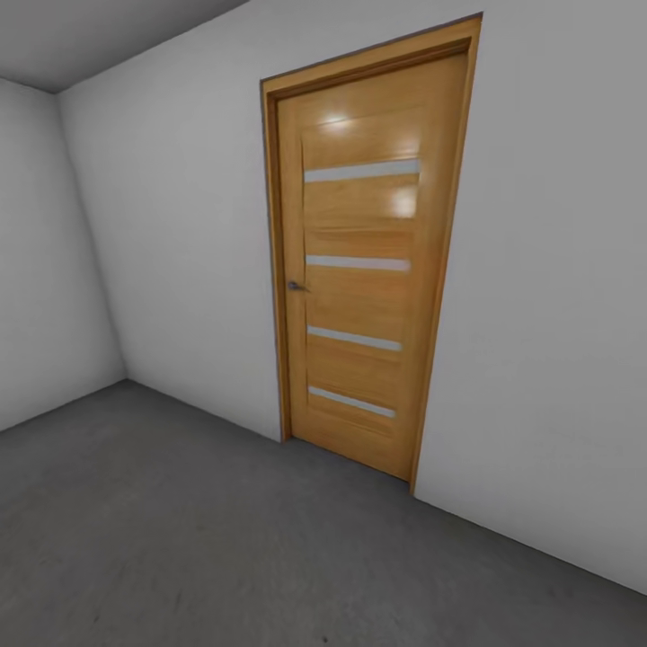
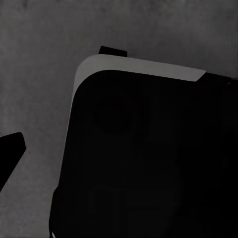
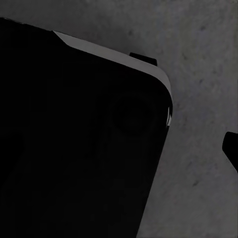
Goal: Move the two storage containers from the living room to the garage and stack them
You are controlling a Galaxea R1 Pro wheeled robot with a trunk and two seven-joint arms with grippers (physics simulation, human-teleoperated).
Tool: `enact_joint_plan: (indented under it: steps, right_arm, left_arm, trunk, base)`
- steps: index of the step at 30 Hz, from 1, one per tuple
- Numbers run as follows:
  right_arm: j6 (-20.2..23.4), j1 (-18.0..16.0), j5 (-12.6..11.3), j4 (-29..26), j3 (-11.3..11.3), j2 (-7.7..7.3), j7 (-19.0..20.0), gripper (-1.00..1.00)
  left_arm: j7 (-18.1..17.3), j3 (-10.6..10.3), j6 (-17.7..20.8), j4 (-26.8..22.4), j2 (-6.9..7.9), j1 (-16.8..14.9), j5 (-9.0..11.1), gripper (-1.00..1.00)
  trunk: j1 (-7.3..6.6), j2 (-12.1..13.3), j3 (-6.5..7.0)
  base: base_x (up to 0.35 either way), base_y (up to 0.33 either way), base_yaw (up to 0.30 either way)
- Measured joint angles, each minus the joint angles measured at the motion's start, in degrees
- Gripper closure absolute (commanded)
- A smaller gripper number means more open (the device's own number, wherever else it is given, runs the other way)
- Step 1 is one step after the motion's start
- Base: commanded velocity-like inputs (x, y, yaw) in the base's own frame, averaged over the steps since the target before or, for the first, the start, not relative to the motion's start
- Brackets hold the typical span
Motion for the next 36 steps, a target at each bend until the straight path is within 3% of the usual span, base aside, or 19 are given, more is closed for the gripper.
enact_joint_plan:
  steps: [16,36]
  right_arm:
    - [-0.15,0.00,-0.05,-0.04,-0.24,0.13,0.00,-1.00]
    - [-0.20,0.00,-0.10,-0.01,-0.29,0.12,0.00,-1.00]
  left_arm:
    - [0.00,-0.04,0.01,0.00,0.00,0.00,0.00,-1.00]
    - [0.00,0.03,-0.11,-0.02,0.00,0.00,0.00,-1.00]
  trunk:
    - [0.00,0.00,0.00]
    - [0.00,0.00,0.00]
  base:
    - [0.312,0.193,-0.016]
    - [0.310,0.199,-0.230]
